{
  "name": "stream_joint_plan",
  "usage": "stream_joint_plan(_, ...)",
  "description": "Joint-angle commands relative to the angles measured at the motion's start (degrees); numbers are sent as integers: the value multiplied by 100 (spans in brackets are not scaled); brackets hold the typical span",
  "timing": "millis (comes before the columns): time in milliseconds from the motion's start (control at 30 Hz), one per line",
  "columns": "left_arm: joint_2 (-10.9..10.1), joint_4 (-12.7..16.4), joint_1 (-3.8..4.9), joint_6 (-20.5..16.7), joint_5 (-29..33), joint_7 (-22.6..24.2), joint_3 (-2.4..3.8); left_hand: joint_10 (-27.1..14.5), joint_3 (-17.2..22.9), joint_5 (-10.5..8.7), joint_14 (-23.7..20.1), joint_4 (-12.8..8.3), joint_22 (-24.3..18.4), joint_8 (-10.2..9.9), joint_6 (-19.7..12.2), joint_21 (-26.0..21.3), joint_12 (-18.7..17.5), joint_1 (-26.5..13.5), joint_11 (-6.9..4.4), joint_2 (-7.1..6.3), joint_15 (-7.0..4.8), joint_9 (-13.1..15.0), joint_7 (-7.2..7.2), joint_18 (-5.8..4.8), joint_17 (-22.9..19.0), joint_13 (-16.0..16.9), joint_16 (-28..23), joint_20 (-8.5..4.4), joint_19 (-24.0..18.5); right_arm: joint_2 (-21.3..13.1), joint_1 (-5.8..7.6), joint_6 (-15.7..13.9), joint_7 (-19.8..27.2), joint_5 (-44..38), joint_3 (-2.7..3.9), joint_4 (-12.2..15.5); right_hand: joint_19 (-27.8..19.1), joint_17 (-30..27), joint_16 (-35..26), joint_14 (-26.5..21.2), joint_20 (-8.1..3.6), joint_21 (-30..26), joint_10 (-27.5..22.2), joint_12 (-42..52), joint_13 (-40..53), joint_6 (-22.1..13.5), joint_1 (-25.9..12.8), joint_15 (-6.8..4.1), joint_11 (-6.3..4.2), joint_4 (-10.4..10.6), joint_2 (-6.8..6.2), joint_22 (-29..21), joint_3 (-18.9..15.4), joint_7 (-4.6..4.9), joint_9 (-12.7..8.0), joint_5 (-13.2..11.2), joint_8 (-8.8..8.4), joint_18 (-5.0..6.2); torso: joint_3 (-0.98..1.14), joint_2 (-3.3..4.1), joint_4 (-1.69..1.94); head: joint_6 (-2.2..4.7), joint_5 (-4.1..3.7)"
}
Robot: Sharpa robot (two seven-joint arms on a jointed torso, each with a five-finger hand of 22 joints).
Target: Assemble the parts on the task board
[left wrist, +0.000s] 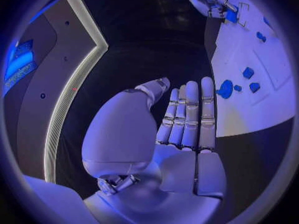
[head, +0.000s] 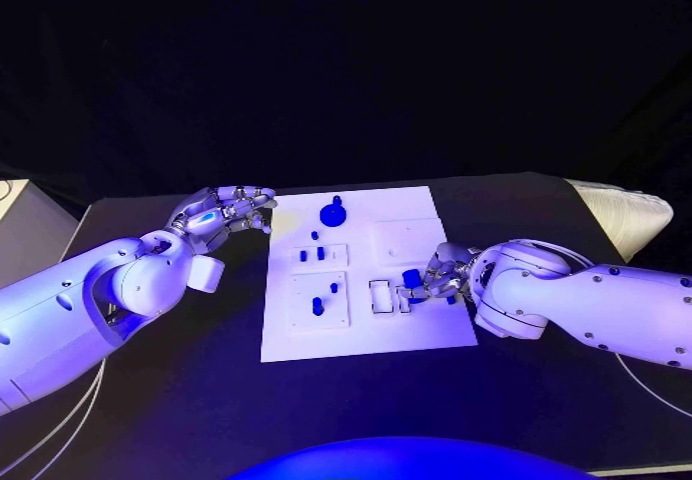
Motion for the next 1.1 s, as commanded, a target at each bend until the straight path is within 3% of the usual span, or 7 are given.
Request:
stream_joint_plan(33, 2, 10, -2, 94, 21, 20, 2, -29, -16, 7, 5, 6, -5, 20, -15, -20, 14, 29, -4, 35, 37, -5, 34, 76, -9, -5, -18, 8, 31, -34, -31, -152, 9, 52, -20, 24, 352, 1352, 29, 584, -45, 39, 313, -23, 1152, 28, 117, -41, -35, -4, 47, 1012, 75, -43, 24, 148, 40, -65, -1, -3, -3, -1, -3)
stream_joint_plan(200, 0, 6, -2, 91, 21, 15, 2, -30, -17, 8, 5, 7, -9, 23, -16, -26, 19, 37, -5, 39, 35, -6, 33, 76, -9, -5, -19, 7, 36, -155, -4, -324, 67, 398, -15, 187, 363, 1373, 35, 588, -48, 76, 327, -6, 1172, 40, 179, -45, -41, -7, 37, 1036, 125, -49, 32, 273, 36, -73, -1, -2, -2, 8, 3)
stream_joint_plan(533, 5, -2, -2, 90, 19, 10, 1, -30, -16, 10, 5, 5, -12, 25, -15, -30, 22, 45, -6, 42, 34, -6, 32, 77, -9, -5, -20, 6, 39, -335, 211, -465, 113, 922, -2, 489, 374, 1385, 39, 591, -50, 116, 336, 5, 1183, 55, 198, -48, -46, -5, 37, 1059, 145, -55, 36, 306, 39, -81, -2, -1, -3, 31, -6)
stream_joint_plan(867, 6, -2, -2, 93, 18, 0, -1, -30, -16, 10, 5, 5, -12, 25, -15, -30, 22, 45, -6, 42, 34, -6, 32, 77, -9, -5, -20, 6, 39, -255, 256, -346, 114, 1303, 0, 635, 375, 1381, 38, 590, -51, 120, 331, -3, 1177, 64, 180, -49, -45, 3, 29, 1062, 143, -53, 38, 306, 40, -82, 1, 6, 1, 21, 11)
stream_joint_plan(1100, 13, 4, -2, 101, 17, -3, -2, -30, -16, 10, 5, 5, -12, 25, -15, -30, 22, 45, -6, 42, 34, -6, 32, 77, -9, -5, -20, 6, 39, 13, 240, -188, 99, 1312, -16, 530, 367, 1373, 35, 588, -51, 96, 313, -33, 1154, 74, 114, -48, -42, 5, 15, 1053, 137, -51, 43, 227, 36, -78, -2, 9, 6, 9, 19)
